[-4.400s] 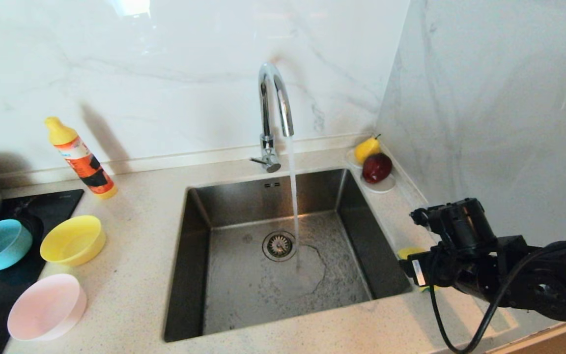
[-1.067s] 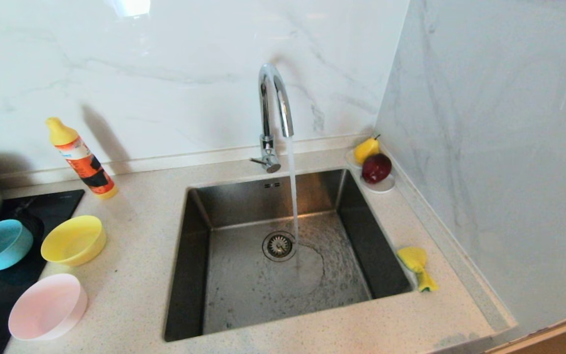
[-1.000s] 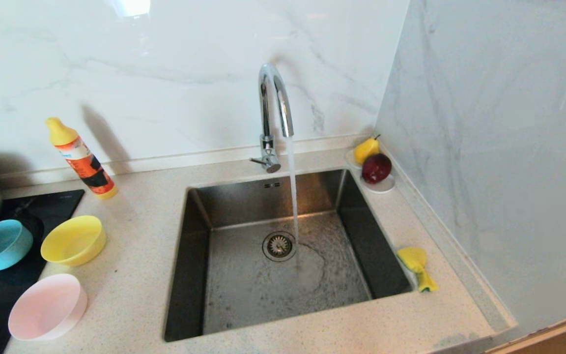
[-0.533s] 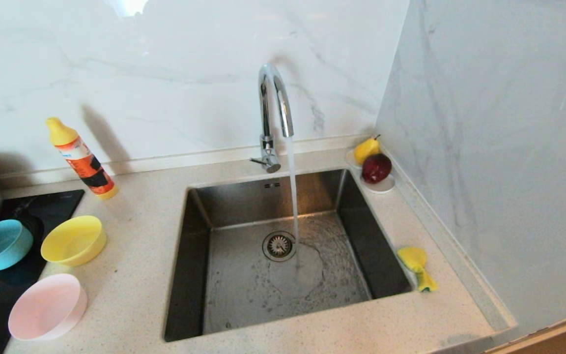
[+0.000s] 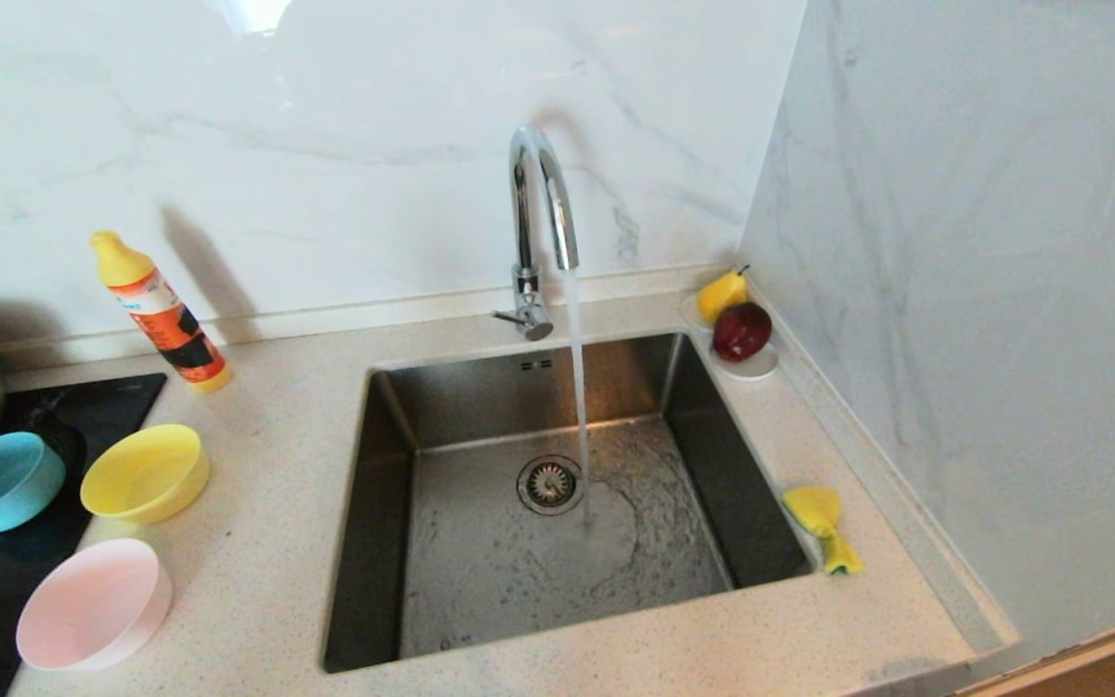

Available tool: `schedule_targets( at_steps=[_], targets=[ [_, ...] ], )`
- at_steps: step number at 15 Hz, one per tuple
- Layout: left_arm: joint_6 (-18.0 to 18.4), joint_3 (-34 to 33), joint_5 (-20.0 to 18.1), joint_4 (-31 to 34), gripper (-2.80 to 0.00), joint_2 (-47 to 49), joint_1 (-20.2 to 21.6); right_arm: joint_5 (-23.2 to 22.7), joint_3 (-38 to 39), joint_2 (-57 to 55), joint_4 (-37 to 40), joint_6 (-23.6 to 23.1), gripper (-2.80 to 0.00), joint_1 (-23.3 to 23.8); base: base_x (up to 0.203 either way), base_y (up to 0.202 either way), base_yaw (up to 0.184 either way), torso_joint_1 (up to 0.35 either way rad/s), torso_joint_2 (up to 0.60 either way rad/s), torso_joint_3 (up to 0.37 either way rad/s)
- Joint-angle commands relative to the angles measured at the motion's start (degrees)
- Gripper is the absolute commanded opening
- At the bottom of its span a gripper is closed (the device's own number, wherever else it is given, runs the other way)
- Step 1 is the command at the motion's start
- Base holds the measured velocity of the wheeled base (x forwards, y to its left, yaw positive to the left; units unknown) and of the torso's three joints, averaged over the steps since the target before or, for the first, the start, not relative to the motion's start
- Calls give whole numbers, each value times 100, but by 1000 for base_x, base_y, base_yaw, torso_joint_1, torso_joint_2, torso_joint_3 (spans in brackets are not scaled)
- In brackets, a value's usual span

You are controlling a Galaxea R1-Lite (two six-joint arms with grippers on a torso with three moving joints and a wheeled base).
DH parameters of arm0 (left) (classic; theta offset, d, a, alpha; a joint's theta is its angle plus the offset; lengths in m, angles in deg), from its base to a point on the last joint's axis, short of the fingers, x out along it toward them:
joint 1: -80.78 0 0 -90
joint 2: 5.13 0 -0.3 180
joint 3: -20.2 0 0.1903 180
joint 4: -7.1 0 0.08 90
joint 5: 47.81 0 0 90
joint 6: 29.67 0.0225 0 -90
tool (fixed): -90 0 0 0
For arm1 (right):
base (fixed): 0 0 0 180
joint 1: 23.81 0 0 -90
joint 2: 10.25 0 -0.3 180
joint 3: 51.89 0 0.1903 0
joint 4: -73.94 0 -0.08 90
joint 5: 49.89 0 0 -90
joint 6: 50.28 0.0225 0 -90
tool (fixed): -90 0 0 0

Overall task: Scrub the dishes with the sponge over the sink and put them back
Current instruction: Turn off the faucet

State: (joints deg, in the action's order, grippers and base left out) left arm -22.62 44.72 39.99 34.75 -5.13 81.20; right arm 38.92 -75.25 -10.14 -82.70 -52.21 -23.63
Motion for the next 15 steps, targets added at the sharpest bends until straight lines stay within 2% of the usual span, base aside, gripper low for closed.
schedule_targets(
  at_steps=[1,4,6,8,10,15],
  targets=[
    [60,-18,-1,-14,-280,0,2,-5,0,-11,0,-1,-280,-1,0,0,0,0,0,0],
    [92,-48,32,-110,-280,0,2,-5,0,-11,0,-1,-280,-1,0,0,0,0,0,0],
    [44,339,-11,-81,-280,15,2,-5,0,-11,0,-1,-280,-1,0,0,0,0,0,0],
    [20,1456,-87,143,-280,374,2,-5,0,-11,0,-1,-280,-1,0,0,0,0,0,0],
    [-97,2707,-335,382,-280,1353,-4,-5,0,-11,0,-1,-280,-1,0,0,0,0,0,0],
    [-950,5195,-1255,1150,-280,5012,-6,-5,0,-11,0,-1,-280,-1,0,0,0,0,0,0]
  ],
)
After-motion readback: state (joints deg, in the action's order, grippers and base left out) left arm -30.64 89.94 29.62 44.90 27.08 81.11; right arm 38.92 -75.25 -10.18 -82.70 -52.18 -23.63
